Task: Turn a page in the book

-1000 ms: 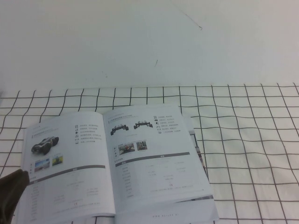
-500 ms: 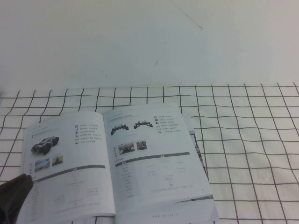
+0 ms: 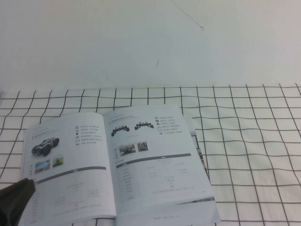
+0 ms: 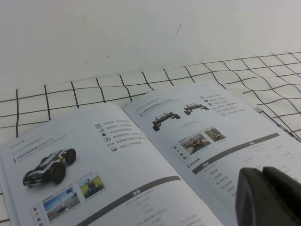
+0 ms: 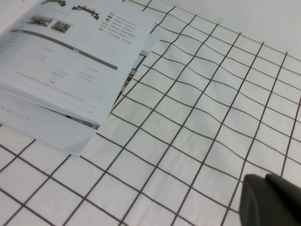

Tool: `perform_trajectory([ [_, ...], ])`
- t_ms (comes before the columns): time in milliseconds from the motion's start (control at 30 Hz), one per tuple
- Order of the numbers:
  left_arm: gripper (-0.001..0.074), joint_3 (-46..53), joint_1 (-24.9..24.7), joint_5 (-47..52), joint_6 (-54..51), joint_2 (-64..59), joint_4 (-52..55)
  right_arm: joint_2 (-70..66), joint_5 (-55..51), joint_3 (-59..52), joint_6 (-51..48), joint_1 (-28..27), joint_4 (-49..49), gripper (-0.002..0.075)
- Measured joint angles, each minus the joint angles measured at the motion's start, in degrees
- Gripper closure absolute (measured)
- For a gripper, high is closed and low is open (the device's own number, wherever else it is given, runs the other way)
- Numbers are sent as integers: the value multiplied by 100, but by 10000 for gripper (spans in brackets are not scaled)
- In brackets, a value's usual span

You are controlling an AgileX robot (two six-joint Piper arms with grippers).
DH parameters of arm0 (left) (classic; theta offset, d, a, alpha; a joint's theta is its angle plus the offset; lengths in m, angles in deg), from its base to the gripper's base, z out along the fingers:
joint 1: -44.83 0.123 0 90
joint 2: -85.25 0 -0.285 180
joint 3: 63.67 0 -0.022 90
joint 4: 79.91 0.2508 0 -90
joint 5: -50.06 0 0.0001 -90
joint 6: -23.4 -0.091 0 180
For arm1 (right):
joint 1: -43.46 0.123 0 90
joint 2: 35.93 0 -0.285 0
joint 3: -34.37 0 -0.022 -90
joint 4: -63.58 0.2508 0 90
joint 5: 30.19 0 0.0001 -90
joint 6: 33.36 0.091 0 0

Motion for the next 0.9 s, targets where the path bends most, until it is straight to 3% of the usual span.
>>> perform_trajectory([
  [167,737,29,0,-65,0,66,62,0,0,0,14,0,0,726],
  [567,737,1469,941,-547,-444,1841,852,0,0,0,14,0,0,726],
  [900,737,1679,1188,516,181,2294,1177,0,0,-10,35,0,0,726],
])
